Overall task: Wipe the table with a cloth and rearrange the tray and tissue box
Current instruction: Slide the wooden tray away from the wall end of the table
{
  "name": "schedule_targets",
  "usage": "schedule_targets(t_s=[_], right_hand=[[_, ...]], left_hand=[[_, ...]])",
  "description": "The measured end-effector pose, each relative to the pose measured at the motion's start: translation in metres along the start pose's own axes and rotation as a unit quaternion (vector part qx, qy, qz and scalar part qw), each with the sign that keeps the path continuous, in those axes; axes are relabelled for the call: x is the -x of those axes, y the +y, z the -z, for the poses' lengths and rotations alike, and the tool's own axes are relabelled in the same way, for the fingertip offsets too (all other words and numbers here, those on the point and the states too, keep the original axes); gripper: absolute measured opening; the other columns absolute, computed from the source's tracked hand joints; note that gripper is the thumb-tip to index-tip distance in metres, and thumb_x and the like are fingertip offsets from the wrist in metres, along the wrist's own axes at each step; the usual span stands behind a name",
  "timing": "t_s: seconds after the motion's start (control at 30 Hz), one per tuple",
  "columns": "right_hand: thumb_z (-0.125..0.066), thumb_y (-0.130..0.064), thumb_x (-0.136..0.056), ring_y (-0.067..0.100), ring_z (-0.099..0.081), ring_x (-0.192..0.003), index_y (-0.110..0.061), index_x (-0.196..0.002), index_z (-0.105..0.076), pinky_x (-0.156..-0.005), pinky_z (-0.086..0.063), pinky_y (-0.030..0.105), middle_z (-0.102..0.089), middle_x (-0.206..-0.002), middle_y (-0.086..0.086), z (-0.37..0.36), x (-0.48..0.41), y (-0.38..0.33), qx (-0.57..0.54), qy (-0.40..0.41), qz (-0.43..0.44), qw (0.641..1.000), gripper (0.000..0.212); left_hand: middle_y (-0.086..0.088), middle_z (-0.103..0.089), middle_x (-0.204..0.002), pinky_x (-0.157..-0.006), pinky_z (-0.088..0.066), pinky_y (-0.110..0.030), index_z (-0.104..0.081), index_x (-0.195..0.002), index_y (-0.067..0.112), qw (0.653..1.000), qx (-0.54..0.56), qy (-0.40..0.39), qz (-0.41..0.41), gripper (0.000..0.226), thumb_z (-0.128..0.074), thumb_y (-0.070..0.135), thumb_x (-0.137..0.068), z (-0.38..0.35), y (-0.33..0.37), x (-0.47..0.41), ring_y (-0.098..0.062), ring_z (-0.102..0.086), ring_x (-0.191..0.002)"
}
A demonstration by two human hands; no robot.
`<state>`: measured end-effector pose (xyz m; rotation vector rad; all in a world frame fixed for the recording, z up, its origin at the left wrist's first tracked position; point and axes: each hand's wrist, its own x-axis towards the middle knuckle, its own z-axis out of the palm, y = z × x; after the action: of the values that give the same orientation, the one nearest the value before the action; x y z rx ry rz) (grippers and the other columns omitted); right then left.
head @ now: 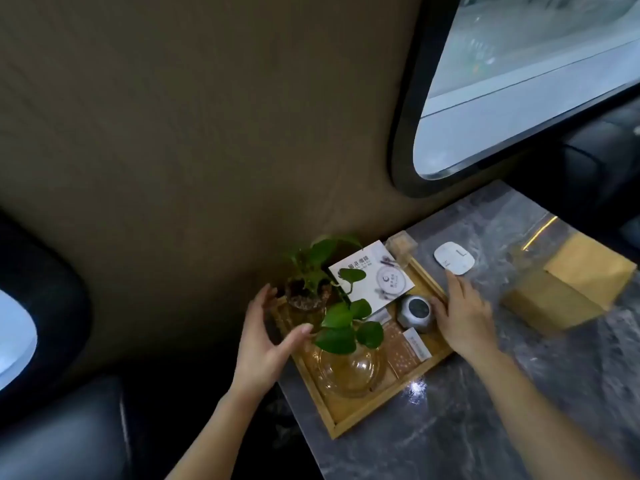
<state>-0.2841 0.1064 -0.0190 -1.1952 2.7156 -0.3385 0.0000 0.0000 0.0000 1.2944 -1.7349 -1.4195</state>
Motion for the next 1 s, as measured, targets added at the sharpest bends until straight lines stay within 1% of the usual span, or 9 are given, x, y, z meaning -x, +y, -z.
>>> schedule_targets(t_s=[0.1, 0.2, 0.3, 0.37, 0.47, 0.53, 0.77, 0.87, 1.0], right_hand=[[-0.048, -0.027, -0.091, 0.032, -0.041, -0.126, -0.009, -0.139, -0.029, -0.099, -0.034, 0.049, -0.043, -0.139, 0.014, -0.006, -0.005, 0.004, -0.014, 0.006, -0.022, 1.0, 0.055], [-0.048, -0.025, -0.091, 0.033, -0.041, -0.125, -0.008, -0.138, -0.031, -0.099, -0.033, 0.049, -0.045, -0.137, 0.015, -0.011, -0.007, 0.008, -0.004, -0.017, -0.036, 0.999, 0.053], [-0.048, -0.023, -0.09, 0.036, -0.044, -0.12, -0.006, -0.133, -0.038, -0.097, -0.034, 0.049, -0.05, -0.13, 0.018, -0.015, -0.008, 0.01, 0.011, -0.023, -0.045, 0.999, 0.047], [-0.05, -0.023, -0.09, 0.038, -0.047, -0.114, -0.005, -0.126, -0.046, -0.093, -0.036, 0.048, -0.054, -0.121, 0.02, -0.019, -0.008, 0.012, 0.014, -0.006, -0.044, 0.999, 0.04], [-0.049, -0.023, -0.091, 0.039, -0.051, -0.104, -0.002, -0.115, -0.053, -0.087, -0.039, 0.047, -0.058, -0.11, 0.022, -0.023, -0.01, 0.012, 0.037, 0.012, -0.041, 0.998, 0.032], [-0.049, -0.023, -0.091, 0.039, -0.053, -0.096, 0.0, -0.107, -0.056, -0.082, -0.041, 0.046, -0.059, -0.103, 0.023, -0.024, -0.013, 0.012, 0.047, 0.019, -0.031, 0.998, 0.029], [-0.04, -0.032, -0.095, 0.035, -0.056, -0.091, -0.003, -0.098, -0.056, -0.065, -0.037, 0.036, -0.06, -0.101, 0.018, -0.022, -0.022, 0.006, 0.064, 0.029, -0.018, 0.997, 0.033], [-0.034, -0.032, -0.097, 0.033, -0.057, -0.092, -0.005, -0.095, -0.052, -0.063, -0.032, 0.034, -0.061, -0.102, 0.017, -0.023, -0.026, 0.006, 0.077, 0.012, -0.005, 0.997, 0.033], [-0.032, -0.029, -0.098, 0.034, -0.057, -0.091, -0.004, -0.094, -0.049, -0.062, -0.033, 0.035, -0.06, -0.101, 0.018, -0.023, -0.026, 0.007, 0.079, 0.007, 0.012, 0.997, 0.031]], left_hand=[[0.008, -0.041, -0.133, -0.107, -0.037, -0.035, -0.033, -0.139, 0.021, 0.997, -0.079, 0.022, -0.013, 0.087, -0.076, 0.047, -0.068, -0.007, -0.012, -0.003, -0.011, -0.041, -0.127], [-0.002, -0.048, -0.129, -0.106, -0.041, -0.042, -0.043, -0.132, 0.018, 0.992, -0.098, 0.081, 0.004, 0.062, -0.073, 0.022, -0.078, -0.013, -0.025, -0.006, -0.018, -0.047, -0.123], [-0.006, -0.051, -0.127, -0.103, -0.038, -0.033, -0.046, -0.129, 0.014, 0.981, -0.168, 0.092, 0.029, 0.056, -0.071, 0.021, -0.079, -0.016, -0.028, -0.008, -0.02, -0.047, -0.12], [-0.01, -0.054, -0.124, -0.098, -0.041, -0.036, -0.046, -0.125, 0.011, 0.971, -0.212, 0.097, 0.048, 0.051, -0.068, 0.022, -0.081, -0.02, -0.029, -0.009, -0.024, -0.05, -0.116], [-0.014, -0.062, -0.109, -0.079, -0.051, -0.039, -0.044, -0.116, 0.01, 0.954, -0.272, 0.062, 0.107, 0.036, -0.056, 0.029, -0.087, -0.025, -0.021, -0.008, -0.031, -0.061, -0.098], [-0.015, -0.065, -0.104, -0.071, -0.051, -0.038, -0.039, -0.121, 0.009, 0.931, -0.343, 0.021, 0.121, 0.041, -0.048, 0.035, -0.091, -0.028, -0.017, -0.008, -0.034, -0.065, -0.092], [-0.013, -0.067, -0.101, -0.069, -0.052, -0.037, -0.035, -0.12, 0.005, 0.904, -0.412, -0.01, 0.112, 0.037, -0.034, 0.033, -0.096, -0.038, -0.014, 0.001, -0.034, -0.069, -0.088], [-0.009, -0.061, -0.11, -0.071, -0.052, -0.032, -0.035, -0.127, 0.001, 0.871, -0.481, -0.044, 0.095, 0.038, -0.03, 0.022, -0.097, -0.043, -0.013, 0.001, -0.025, -0.069, -0.09], [-0.019, -0.065, -0.103, -0.076, -0.047, -0.037, -0.037, -0.124, -0.001, 0.916, -0.379, -0.03, 0.126, 0.035, -0.039, 0.018, -0.095, -0.041, -0.005, 0.002, -0.037, -0.063, -0.093]])
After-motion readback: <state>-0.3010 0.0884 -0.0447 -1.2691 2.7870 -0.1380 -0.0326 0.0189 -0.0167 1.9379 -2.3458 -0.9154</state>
